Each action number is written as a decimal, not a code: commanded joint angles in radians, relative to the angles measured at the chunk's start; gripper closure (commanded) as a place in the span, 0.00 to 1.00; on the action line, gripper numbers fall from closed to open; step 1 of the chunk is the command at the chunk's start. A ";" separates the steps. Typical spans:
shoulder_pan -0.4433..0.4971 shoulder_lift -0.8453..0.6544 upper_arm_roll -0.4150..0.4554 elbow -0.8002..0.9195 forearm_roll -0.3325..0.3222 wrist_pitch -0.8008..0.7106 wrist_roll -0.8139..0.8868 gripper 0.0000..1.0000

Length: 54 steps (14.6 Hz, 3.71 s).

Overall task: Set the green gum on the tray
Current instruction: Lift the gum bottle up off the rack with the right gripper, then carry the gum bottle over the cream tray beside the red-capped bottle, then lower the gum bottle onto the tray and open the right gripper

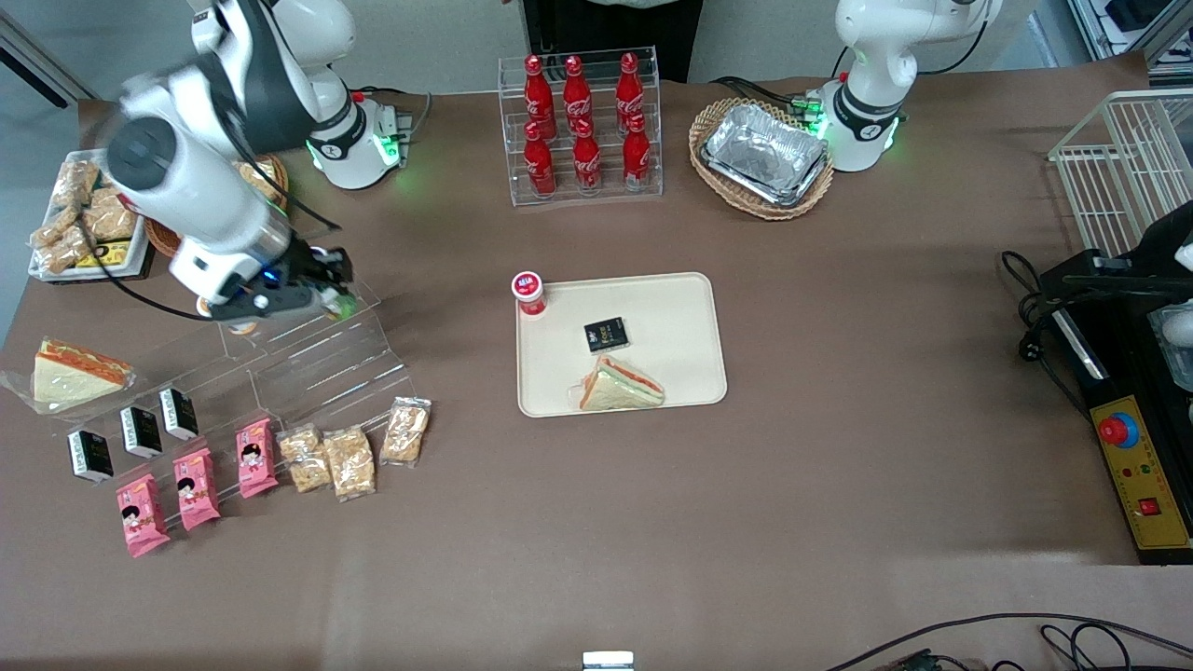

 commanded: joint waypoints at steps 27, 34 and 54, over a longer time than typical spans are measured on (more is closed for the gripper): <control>0.539 0.637 -0.002 0.455 -0.055 0.244 0.737 1.00; 0.514 0.655 -0.002 0.309 -0.094 0.453 0.737 1.00; 0.522 0.632 0.045 0.159 -0.091 0.505 0.792 0.02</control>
